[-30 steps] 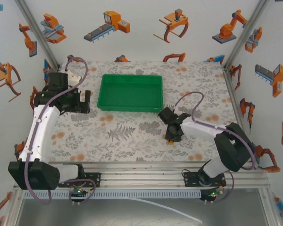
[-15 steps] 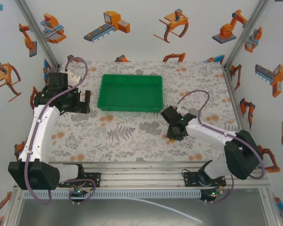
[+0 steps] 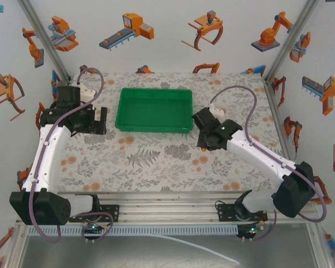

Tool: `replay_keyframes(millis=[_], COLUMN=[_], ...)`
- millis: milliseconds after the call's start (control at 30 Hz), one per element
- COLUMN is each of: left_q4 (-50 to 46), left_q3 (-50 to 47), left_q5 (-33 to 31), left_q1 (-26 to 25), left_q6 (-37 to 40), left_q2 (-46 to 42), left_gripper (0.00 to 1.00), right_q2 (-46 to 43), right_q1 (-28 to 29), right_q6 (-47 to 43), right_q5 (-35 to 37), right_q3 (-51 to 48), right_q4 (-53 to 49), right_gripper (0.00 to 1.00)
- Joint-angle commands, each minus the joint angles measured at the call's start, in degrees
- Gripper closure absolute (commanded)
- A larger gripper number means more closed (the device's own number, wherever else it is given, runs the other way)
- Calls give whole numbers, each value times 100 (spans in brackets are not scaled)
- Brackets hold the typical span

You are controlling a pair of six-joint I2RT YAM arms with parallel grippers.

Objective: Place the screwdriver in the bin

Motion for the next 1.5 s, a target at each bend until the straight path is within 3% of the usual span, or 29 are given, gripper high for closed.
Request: replay_keyframes(millis=[0,600,867,1467], left_q4=[-117,-261,-273,-297], left_q3=[145,118,73,172], left_q5=[-60,-159,-158,-142], left_q1=[-34,-85,-100,-105], left_q6=[8,152,139,114], left_q2=[-50,-138,-159,-62], left_gripper=[3,3,3,3], right_q2=[415,4048,4899,5881], right_q1=[16,-96,-205,-663], right_q6=[-617,-1753,-1732,-1877], right_q5=[240,-684,-1073,-1568], right_q3=[749,4553,5129,5670], right_q4=[-286,-196,-215,-264], right_gripper=[77,77,77,71])
